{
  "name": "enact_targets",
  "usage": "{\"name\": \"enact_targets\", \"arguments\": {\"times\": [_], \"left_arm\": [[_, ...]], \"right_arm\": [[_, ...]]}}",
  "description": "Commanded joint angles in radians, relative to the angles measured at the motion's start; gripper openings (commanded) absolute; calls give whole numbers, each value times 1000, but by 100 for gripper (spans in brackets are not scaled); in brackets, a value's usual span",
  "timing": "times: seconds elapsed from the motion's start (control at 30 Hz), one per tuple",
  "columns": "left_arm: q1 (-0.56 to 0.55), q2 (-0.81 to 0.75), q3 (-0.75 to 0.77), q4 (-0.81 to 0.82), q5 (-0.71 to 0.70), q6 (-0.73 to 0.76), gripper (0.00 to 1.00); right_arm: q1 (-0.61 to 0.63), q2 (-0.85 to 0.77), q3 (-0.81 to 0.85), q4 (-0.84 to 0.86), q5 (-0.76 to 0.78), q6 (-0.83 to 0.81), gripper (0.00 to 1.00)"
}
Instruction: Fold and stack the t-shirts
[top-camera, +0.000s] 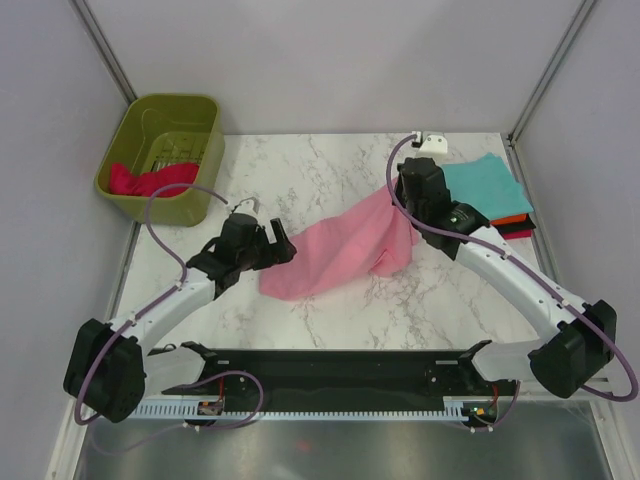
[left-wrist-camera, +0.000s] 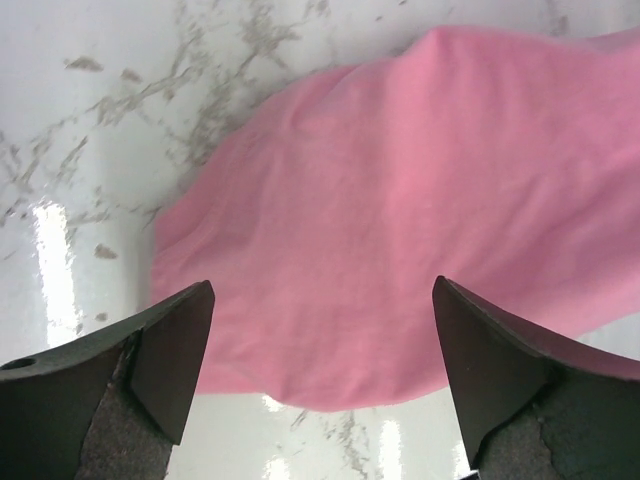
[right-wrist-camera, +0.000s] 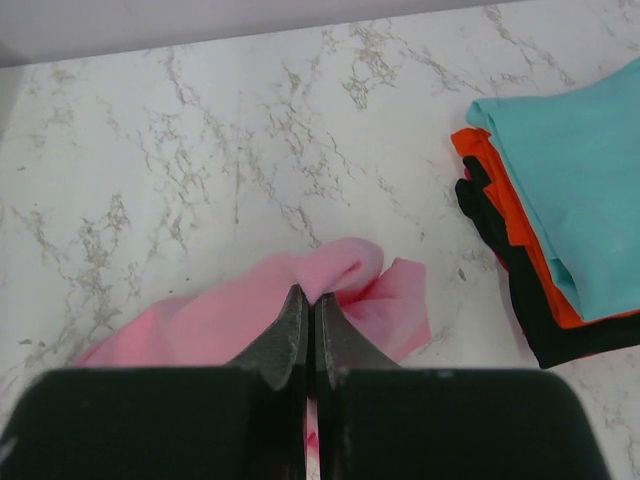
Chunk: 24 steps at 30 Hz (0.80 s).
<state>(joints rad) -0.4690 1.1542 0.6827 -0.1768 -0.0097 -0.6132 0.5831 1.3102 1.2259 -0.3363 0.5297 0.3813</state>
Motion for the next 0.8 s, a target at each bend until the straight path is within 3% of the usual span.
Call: {"name": "enact_targets", "arguments": {"times": [0.0,0.13,0.33,0.6,0.67,0.77], "left_arm": [[-2,10,-23,-47,-107,6,97],[1,70,-28,-49,-130,-10,90],[23,110,-28,-92,-184,-25,88],[64,193,-35,-64,-84,-51,77],[73,236,-28,-55,-55,-51,69],[84,248,-29,-38,-16,-42,44]], "right_arm": [[-8,-31,-52,88,-10,16,0],[-11,-34,-77,109,-20,11,0],[-9,-54,-104,123,-36,14,0],[-9,-51,-115,131,-69,22,0],[-9,-54,-117,129,-66,22,0],[-9,-65,-121,131,-66,22,0]]}}
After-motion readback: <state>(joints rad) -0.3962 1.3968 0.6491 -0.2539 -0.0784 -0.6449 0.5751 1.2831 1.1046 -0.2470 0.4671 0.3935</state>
